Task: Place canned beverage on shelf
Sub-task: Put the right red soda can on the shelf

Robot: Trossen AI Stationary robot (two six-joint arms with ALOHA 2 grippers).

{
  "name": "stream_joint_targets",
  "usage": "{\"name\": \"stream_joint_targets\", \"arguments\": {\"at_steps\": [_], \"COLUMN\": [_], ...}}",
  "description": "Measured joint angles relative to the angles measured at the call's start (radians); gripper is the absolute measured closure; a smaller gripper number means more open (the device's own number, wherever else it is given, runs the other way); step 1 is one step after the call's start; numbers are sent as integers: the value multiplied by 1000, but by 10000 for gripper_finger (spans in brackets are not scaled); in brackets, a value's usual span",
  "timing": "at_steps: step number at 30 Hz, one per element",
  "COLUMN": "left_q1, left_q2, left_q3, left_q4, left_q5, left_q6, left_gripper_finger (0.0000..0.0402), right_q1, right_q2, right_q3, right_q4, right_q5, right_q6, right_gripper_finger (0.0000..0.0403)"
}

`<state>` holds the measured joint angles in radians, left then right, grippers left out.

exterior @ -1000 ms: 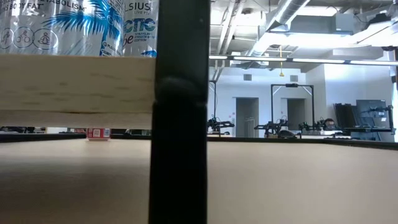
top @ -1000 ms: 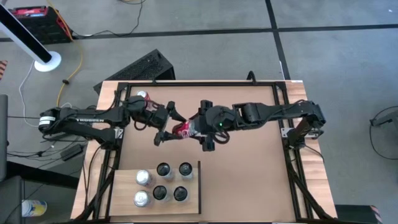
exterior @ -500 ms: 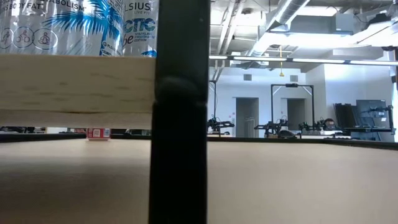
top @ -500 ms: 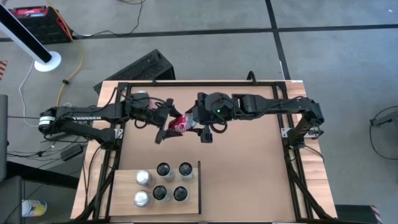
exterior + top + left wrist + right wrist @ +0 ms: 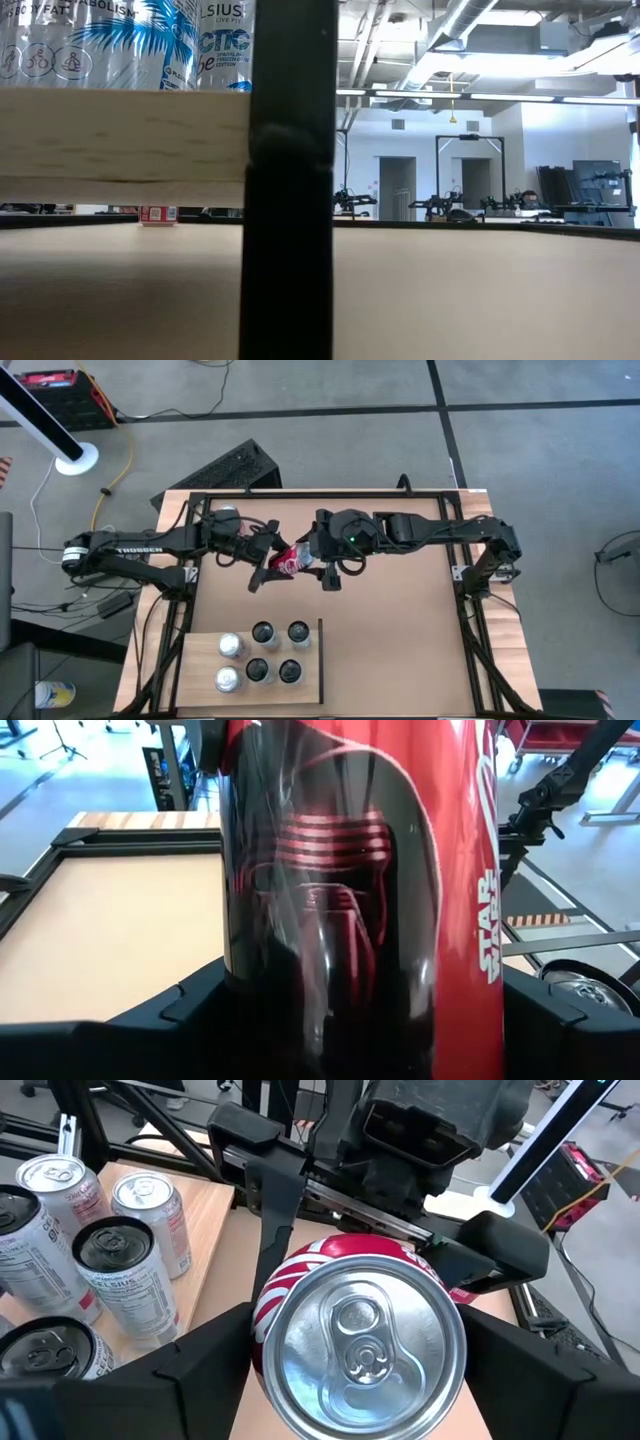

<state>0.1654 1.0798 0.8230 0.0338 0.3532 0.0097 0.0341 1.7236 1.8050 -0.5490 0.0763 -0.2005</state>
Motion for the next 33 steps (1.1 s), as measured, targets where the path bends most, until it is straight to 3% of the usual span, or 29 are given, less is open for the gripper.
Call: {"name": "stream_joint_targets", "arguments": {"at_steps": [4, 11, 15, 22, 28, 33], "left_q1": [-1, 4, 20, 20, -88, -249], "left_q2": [-3, -70, -149, -360, -531, -668], "left_q3": [0, -3, -3, -3, -49, -137], "left_q4": [-1, -17, -45, -263, -357, -360], "left_q5": [-22, -153, -174, -200, -133, -195], "left_q6": [4, 60, 62, 63, -28, -97], "left_gripper_finger": [121, 121, 121, 121, 121, 121], "right_q1": [0, -12, -19, -17, 45, 125], "right_q2": [0, -5, -4, -13, -3, -2], "right_q3": [0, 3, 2, 2, 1, 0], "right_q4": [-15, -53, -101, -201, -115, 3], "right_q5": [3, 15, 59, 85, 84, 89], "right_q6": [13, 62, 90, 165, 177, 167], "right_gripper_finger": [40, 25, 24, 24, 24, 24]}}
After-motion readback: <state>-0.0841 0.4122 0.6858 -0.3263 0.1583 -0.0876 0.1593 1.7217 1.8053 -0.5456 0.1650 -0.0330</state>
